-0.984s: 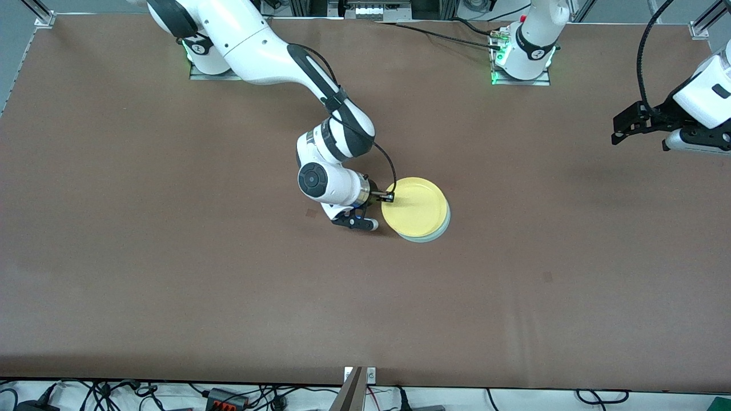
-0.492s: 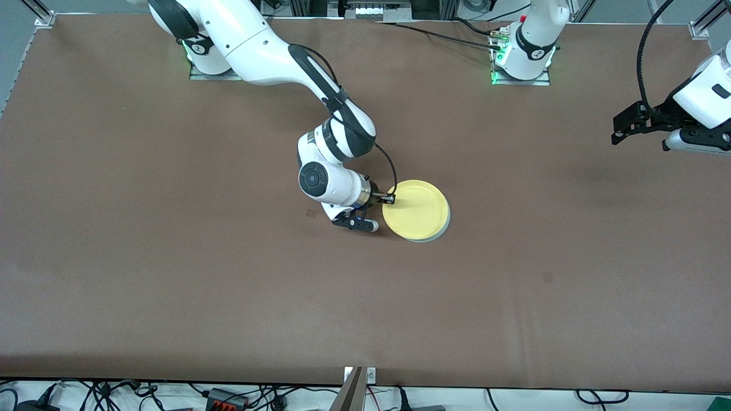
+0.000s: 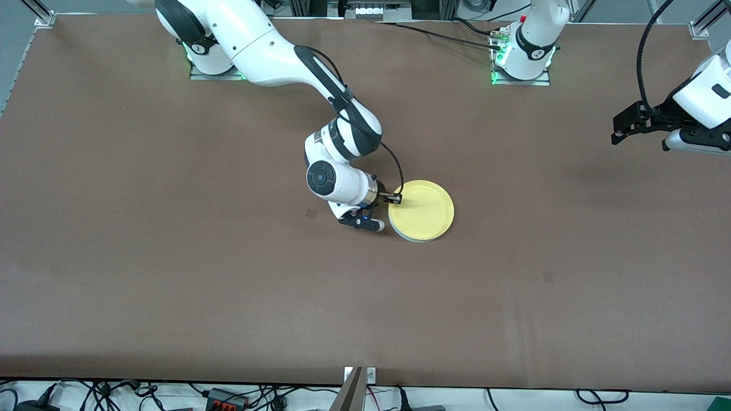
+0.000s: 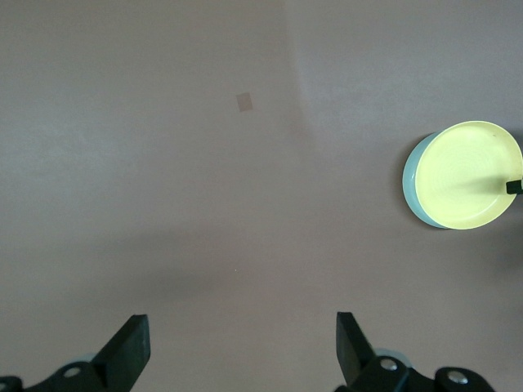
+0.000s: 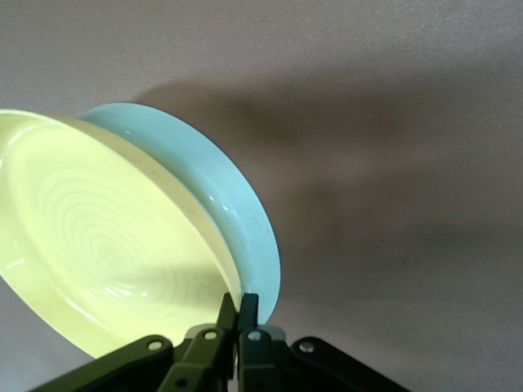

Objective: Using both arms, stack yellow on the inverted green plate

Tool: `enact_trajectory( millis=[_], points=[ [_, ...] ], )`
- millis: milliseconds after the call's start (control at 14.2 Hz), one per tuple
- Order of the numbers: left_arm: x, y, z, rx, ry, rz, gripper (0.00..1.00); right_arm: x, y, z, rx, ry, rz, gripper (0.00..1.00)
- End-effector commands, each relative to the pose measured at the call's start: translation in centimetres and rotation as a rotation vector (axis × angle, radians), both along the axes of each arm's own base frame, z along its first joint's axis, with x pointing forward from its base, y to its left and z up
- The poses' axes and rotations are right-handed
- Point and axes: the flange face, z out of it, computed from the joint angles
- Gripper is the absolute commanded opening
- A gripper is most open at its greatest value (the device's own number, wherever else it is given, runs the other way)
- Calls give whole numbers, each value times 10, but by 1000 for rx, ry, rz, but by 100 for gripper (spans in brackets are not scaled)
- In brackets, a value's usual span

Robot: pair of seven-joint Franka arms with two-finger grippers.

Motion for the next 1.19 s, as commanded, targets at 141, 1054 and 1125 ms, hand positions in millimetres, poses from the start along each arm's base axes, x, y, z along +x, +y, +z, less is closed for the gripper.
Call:
enact_trajectory(
  millis=[141, 1054, 1125],
  points=[
    [-2, -1, 4, -11, 1, -15, 100, 11, -3, 9, -1, -11, -26, 100],
    [-2, -1, 4, -11, 1, -15, 100, 55, -141, 230, -205, 8, 71, 100],
    [-2, -1, 4, -11, 1, -14, 100, 62, -168, 242, -233, 15, 79, 100]
  ],
)
